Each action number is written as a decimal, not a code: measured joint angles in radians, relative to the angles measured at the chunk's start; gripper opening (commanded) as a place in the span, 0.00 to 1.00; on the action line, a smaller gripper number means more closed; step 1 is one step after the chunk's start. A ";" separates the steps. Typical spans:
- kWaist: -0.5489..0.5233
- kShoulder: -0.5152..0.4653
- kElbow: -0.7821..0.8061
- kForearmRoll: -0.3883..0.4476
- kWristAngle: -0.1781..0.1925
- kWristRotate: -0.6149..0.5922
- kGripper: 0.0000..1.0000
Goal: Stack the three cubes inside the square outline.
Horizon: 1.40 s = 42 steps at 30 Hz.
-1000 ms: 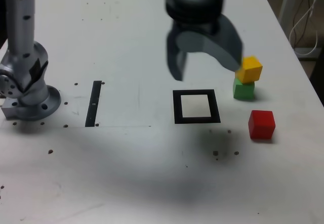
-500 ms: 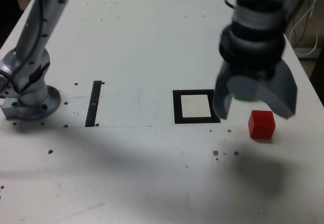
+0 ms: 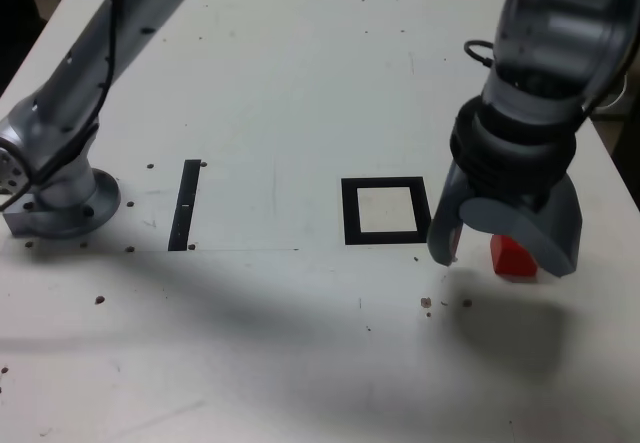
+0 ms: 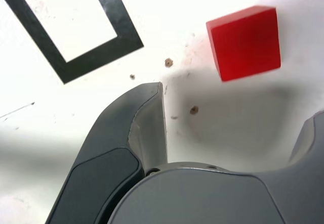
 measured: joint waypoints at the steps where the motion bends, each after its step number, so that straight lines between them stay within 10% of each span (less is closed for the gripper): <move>1: 0.003 0.003 0.000 -0.002 0.002 0.003 0.91; 24: 0.033 0.070 -0.022 -0.035 0.052 0.034 0.87; 42: 0.042 0.087 -0.011 -0.089 0.048 0.045 0.29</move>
